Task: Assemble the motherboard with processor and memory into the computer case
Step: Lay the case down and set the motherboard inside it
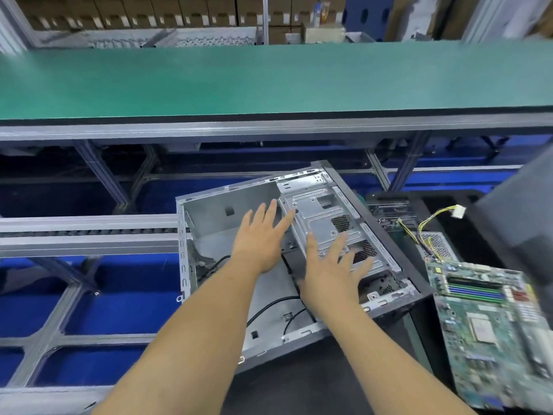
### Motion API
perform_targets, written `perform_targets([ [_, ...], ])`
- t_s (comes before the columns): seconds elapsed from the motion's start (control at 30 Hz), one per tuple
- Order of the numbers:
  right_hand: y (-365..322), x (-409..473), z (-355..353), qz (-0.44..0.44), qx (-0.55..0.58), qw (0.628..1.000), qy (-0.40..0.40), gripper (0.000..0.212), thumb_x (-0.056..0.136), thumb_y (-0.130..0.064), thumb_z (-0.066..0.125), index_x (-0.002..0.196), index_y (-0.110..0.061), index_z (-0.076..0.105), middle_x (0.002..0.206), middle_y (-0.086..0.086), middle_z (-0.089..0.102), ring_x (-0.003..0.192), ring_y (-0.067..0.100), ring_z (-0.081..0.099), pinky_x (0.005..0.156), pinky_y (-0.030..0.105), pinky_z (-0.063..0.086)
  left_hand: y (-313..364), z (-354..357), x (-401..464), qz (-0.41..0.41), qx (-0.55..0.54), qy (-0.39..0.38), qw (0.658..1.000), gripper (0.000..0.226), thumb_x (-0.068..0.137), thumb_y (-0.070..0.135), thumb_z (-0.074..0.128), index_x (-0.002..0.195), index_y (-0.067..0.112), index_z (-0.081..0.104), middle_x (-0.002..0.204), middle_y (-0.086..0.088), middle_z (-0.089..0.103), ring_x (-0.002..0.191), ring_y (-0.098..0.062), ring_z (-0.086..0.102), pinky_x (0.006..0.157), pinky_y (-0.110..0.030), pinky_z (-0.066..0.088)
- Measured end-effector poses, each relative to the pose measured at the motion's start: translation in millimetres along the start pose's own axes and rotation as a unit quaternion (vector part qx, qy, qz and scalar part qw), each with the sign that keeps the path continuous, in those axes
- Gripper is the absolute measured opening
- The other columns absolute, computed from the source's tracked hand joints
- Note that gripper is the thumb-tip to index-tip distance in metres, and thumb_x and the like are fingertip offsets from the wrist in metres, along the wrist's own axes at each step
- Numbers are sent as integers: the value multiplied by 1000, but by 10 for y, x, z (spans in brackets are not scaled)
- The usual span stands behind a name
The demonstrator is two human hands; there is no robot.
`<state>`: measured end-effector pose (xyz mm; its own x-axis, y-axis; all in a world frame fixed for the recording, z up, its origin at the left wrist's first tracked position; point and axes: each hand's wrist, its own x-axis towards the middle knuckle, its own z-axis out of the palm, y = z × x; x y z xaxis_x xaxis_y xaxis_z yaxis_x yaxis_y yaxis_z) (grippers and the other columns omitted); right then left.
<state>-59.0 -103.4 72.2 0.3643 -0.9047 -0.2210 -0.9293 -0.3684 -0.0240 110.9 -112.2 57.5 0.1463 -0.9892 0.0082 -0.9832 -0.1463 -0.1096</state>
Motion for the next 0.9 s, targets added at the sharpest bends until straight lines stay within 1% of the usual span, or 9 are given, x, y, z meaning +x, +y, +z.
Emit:
perform_targets([
  [0.1, 5, 80, -10, -18, -22, 1000, 7, 96, 96, -17, 53, 159, -25, -19, 153, 45, -22, 145, 63, 7, 115, 73, -4, -116, -14, 32, 13, 56, 20, 998, 77, 99, 31, 45, 154, 36, -8, 165, -12, -10, 151, -33, -6, 122, -51, 5],
  [0.2, 145, 219, -62, -65, -40, 997, 0, 99, 92, -9, 53, 159, -28, -17, 153, 44, -24, 145, 63, 9, 122, 62, -4, -90, -121, 127, 50, 98, 44, 993, 62, 102, 36, 46, 153, 32, 12, 165, -11, 1, 152, -32, -5, 121, -53, 2],
  [0.27, 306, 371, -152, -108, -50, 993, -7, 101, 92, -8, 54, 159, -34, -16, 155, 40, -26, 148, 58, 11, 124, 57, -3, 28, -201, 190, 70, 101, 64, 990, 48, 102, 37, 47, 144, 26, 28, 156, -9, 29, 149, -31, 13, 121, -51, 6],
  [0.37, 599, 586, -286, -170, -52, 984, -23, 101, 94, -2, 50, 155, -49, -15, 161, 28, -26, 153, 46, 7, 126, 51, -4, 167, -247, 182, 54, 63, 72, 994, 34, 100, 28, 47, 132, 20, 39, 126, -7, 55, 123, -29, 47, 115, -42, 21],
  [0.43, 755, 682, -319, -203, -43, 978, -20, 90, 101, -9, 48, 154, -54, -9, 164, 20, -24, 155, 39, 5, 126, 48, -6, 226, -260, 165, 35, 61, 69, 995, 29, 97, 23, 52, 124, 19, 43, 119, -4, 56, 112, -27, 52, 104, -38, 30],
  [0.53, 813, 798, -301, -255, -59, 965, 17, 72, 107, -30, 46, 155, -56, -1, 168, 14, -16, 156, 32, 10, 127, 43, -3, 258, -290, 138, 0, 47, 65, 997, 23, 96, 21, 53, 118, 20, 45, 115, -2, 53, 109, -26, 50, 92, -37, 37],
  [0.6, 759, 841, -276, -273, -89, 957, 44, 69, 108, -36, 43, 155, -55, -3, 170, 10, -11, 156, 31, 8, 127, 47, 1, 217, -296, 87, 5, 57, 65, 996, 19, 96, 20, 52, 114, 20, 46, 111, -2, 53, 105, -26, 49, 85, -36, 36],
  [0.77, 600, 810, -234, -258, -178, 943, 109, 84, 104, -21, 49, 155, -51, -10, 171, 0, -5, 156, 35, -5, 119, 68, -3, -2, -193, -121, 58, 90, 62, 992, 19, 103, 31, 40, 118, 21, 47, 110, -2, 57, 99, -28, 51, 75, -38, 29],
  [0.9, 437, 603, -207, -66, -147, 979, 128, 98, 99, -34, 59, 157, -40, -20, 164, 19, -26, 148, 52, -19, 111, 79, -1, -150, -112, -253, 84, 86, 71, 990, 37, 104, 51, 30, 112, 20, 48, 103, -1, 57, 89, -27, 52, 73, -36, 33],
])
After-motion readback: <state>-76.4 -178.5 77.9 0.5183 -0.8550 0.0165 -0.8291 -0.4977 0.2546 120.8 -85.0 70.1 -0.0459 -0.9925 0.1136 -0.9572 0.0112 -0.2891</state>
